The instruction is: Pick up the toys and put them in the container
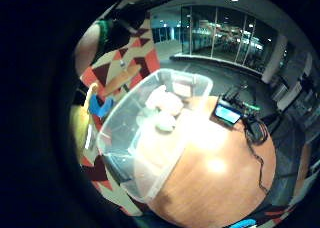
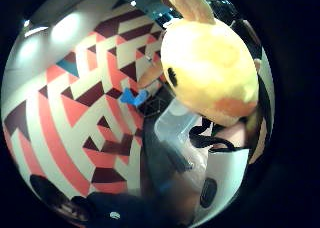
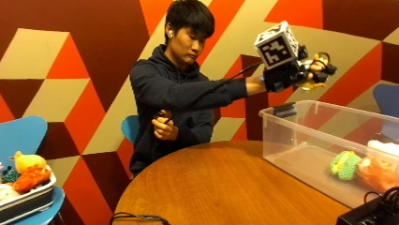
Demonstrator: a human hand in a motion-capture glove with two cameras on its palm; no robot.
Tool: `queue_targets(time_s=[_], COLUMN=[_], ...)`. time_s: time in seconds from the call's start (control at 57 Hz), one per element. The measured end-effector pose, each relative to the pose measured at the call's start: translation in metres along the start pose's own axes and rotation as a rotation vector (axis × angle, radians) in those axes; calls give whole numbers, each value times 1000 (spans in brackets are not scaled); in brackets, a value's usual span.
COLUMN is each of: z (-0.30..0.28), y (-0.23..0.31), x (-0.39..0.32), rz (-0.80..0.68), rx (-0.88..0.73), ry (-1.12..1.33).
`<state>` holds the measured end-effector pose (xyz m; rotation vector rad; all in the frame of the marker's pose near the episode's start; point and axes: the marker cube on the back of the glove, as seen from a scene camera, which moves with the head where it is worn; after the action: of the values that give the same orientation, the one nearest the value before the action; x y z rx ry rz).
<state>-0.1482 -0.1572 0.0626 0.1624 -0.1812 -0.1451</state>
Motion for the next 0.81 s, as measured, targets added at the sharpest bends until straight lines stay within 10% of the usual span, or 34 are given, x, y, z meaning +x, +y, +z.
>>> queue_targets(time_s=[0.07,0.211,0.807], z=[24,77,-28], y=[-4,25,76], x=[-9,-36,61], rz=[160,-3,114], rx=[-196,-501,-378], ry=[-91,88,118])
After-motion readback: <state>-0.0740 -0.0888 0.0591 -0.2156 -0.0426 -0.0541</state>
